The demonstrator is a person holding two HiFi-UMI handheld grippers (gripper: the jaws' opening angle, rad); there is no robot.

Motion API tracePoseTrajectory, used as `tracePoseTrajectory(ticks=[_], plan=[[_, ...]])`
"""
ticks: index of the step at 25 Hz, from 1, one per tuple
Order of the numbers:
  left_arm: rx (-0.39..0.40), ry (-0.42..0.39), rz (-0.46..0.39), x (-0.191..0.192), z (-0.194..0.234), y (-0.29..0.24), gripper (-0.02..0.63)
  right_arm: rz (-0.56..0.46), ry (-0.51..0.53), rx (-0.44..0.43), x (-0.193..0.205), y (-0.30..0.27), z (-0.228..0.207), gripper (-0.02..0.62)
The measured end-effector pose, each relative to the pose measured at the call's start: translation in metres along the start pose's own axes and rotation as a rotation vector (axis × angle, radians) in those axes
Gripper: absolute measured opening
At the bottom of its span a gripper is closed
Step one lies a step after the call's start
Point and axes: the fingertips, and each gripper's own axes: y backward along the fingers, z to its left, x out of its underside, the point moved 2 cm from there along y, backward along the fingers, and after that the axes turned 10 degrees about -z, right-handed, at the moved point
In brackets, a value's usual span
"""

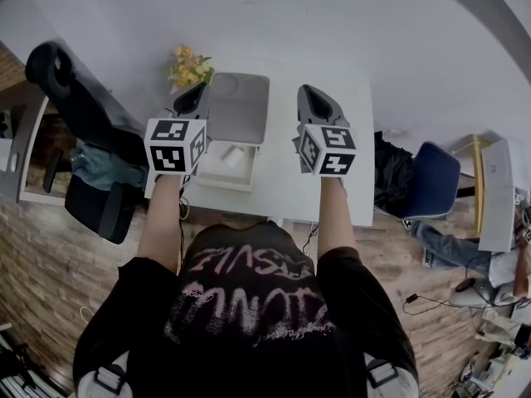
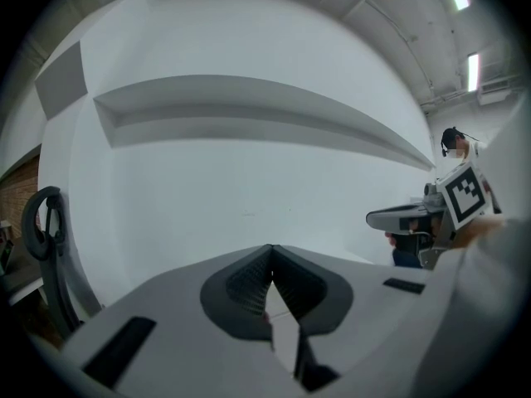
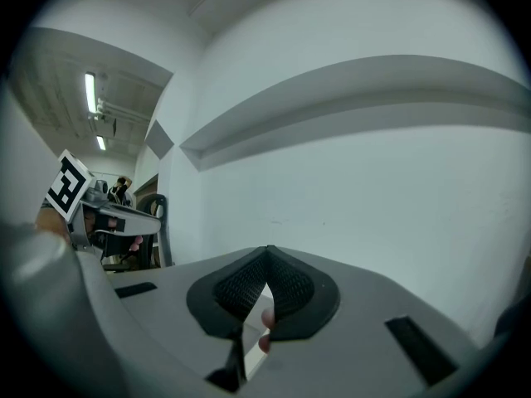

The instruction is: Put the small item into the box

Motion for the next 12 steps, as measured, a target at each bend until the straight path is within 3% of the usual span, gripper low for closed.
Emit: tracePoseTrajectory(ticks=[12], plan=[[0.01, 0.027, -0.032, -0.0092, -0.0034, 0.0003, 0.002, -0.015, 0.014, 0.012, -0.0065, 0.0019, -0.0047, 0.009]])
